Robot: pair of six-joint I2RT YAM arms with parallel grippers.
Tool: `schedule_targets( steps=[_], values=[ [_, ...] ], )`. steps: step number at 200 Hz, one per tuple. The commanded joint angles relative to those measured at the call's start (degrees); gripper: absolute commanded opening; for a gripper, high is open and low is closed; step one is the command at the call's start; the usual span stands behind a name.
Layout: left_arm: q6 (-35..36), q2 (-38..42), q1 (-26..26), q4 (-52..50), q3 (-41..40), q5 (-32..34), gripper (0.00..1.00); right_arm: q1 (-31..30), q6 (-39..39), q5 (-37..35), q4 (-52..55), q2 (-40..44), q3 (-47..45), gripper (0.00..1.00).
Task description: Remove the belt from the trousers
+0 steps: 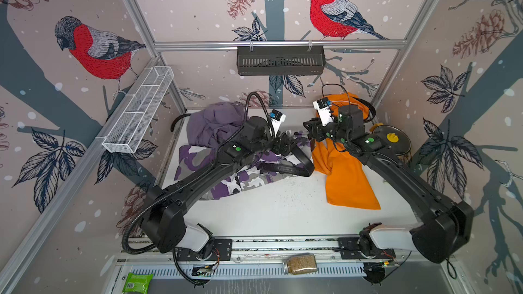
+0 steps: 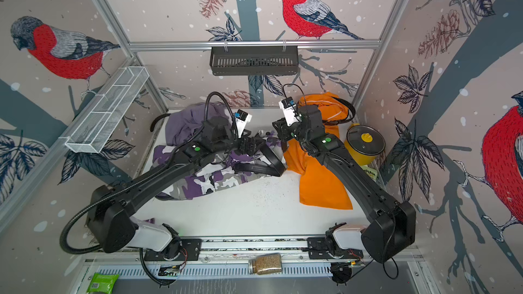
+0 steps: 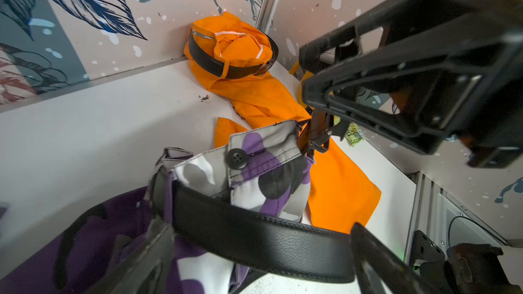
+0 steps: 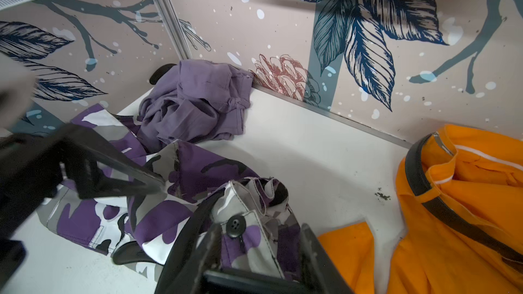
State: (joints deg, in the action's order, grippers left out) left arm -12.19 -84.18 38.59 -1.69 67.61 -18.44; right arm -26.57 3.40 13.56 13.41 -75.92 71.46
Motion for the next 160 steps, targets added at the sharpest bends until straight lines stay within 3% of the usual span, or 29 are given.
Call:
schedule_targets(
  steps=[1, 47, 78, 129, 147, 160],
  values=[
    [-2.17, -1.45, 1.49, 9.9, -1.14, -2.56, 0.92, -0.82, 2.22, 1.24, -3.66, 0.87, 1.08, 0.0],
    [-0.93, -6.71, 4.28, 12.65, 0.25, 2.88, 0.85, -2.57, 2.14, 1.28, -2.87, 0.85, 3.45, 0.0],
    [-0.37, -12.51, 4.62, 9.64, 2.46, 5.92, 0.54, -3.17, 2.49, 1.28, -2.04, 1.36, 5.32, 0.0],
    [-3.53, -17.41, 4.65, 17.47, -6.71, 3.24, 0.41, -4.61, 3.35, 1.21, -1.5, 2.14, 7.16, 0.0],
    [-5.01, -17.02, 4.65, 20.58, -9.89, 2.36, 0.43, -4.81, 3.28, 0.55, -1.34, 1.29, 7.11, 0.0],
    [-6.17, -14.43, 4.74, 23.3, -13.22, 3.21, 0.62, -4.98, 3.11, 0.09, -0.85, 0.22, 7.05, 0.0]
  ],
)
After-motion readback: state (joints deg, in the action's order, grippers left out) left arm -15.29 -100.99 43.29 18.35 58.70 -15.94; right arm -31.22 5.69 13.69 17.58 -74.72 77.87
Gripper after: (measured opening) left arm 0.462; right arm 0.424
